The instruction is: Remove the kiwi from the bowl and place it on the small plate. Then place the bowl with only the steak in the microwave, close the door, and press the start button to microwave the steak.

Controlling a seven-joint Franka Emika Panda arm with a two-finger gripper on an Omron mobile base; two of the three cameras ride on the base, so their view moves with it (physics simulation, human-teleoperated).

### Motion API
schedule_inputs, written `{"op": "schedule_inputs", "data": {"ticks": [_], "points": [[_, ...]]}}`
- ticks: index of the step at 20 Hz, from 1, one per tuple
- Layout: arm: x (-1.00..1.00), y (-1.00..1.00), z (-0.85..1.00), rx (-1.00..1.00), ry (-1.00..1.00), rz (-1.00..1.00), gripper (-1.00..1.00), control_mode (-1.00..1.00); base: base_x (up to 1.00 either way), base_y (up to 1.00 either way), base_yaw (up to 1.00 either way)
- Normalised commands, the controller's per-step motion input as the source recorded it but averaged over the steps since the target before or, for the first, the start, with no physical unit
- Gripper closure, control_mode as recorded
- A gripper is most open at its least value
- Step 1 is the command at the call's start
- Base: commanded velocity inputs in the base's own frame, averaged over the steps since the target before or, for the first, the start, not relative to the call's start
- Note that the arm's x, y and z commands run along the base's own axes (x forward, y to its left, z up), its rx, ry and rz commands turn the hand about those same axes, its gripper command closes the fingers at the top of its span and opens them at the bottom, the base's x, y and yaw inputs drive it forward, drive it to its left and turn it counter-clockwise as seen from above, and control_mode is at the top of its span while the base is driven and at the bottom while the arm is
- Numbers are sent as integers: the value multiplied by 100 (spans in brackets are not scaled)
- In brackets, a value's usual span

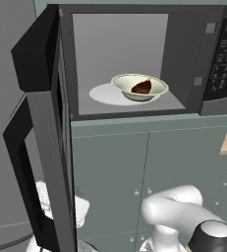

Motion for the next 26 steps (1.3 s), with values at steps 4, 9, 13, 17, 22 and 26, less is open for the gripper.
{"op": "schedule_inputs", "data": {"ticks": [4, 9, 13, 17, 22, 26], "points": [[-41, 3, 71, 0, 0, -17, -100, -100, 0, 0, 0], [-16, -4, 61, 0, 0, -15, -100, -100, 0, 0, 0], [0, -51, 23, 0, 1, -10, -100, -100, 0, 0, 0], [0, -62, 14, 4, 0, -9, -100, -100, 0, 0, 0], [0, -84, 4, 8, 0, -6, -100, -100, 0, 0, 0], [0, -91, 10, 9, 0, -5, -100, -100, 0, 0, 0]]}}
